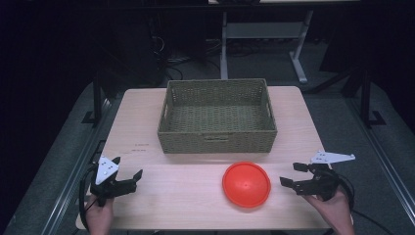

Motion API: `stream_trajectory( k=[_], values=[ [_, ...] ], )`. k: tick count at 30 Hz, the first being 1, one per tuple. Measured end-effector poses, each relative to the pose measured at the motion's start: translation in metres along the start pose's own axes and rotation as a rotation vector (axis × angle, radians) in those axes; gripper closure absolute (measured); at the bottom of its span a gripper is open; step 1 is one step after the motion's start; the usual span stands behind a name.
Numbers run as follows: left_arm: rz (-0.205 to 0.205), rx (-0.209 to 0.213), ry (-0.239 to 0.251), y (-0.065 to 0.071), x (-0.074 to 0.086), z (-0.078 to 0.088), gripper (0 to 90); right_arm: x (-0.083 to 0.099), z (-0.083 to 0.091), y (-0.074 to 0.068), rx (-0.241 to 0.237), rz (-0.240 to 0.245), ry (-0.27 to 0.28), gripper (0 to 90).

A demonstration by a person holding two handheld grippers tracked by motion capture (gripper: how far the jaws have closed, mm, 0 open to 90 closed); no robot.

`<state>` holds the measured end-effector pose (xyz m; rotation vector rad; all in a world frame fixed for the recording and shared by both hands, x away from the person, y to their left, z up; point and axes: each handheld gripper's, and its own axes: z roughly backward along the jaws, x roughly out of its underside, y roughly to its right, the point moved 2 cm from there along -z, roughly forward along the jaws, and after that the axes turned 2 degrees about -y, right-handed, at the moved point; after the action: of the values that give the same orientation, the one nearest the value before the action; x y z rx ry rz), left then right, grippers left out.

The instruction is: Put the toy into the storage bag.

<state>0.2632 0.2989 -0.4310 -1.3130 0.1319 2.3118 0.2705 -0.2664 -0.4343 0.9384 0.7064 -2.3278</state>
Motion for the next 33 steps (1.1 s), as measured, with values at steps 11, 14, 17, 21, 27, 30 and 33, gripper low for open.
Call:
stream_trajectory(
  k=[11, 14, 17, 21, 27, 30, 33],
  values=[
    [-0.001, 0.002, 0.008, 0.0, 0.0, 0.0, 12.8, -0.016, -0.005, -0.006, -0.013, -0.005, -0.024, 14.1],
    [-0.006, -0.001, 0.014, 0.0, 0.0, 0.0, 12.8, -0.023, -0.007, -0.01, -0.02, 0.012, -0.033, 14.1],
    [-0.001, 0.0, 0.015, -0.001, 0.0, 0.0, 12.8, -0.03, -0.012, -0.014, -0.025, 0.033, -0.047, 14.1],
    [0.002, -0.002, 0.013, -0.001, 0.0, 0.001, 12.8, -0.036, -0.021, -0.015, -0.019, 0.047, -0.077, 14.4],
    [0.004, -0.002, 0.016, -0.002, 0.0, 0.001, 12.8, -0.041, -0.036, -0.022, -0.006, 0.083, -0.095, 14.9],
    [0.0, -0.002, 0.016, -0.001, 0.0, 0.0, 12.8, -0.038, -0.044, -0.022, -0.017, 0.066, -0.112, 18.9],
    [-0.006, 0.002, 0.011, 0.0, 0.0, 0.0, 12.8, -0.034, -0.05, -0.018, -0.04, 0.051, -0.121, 19.2]
  ],
)
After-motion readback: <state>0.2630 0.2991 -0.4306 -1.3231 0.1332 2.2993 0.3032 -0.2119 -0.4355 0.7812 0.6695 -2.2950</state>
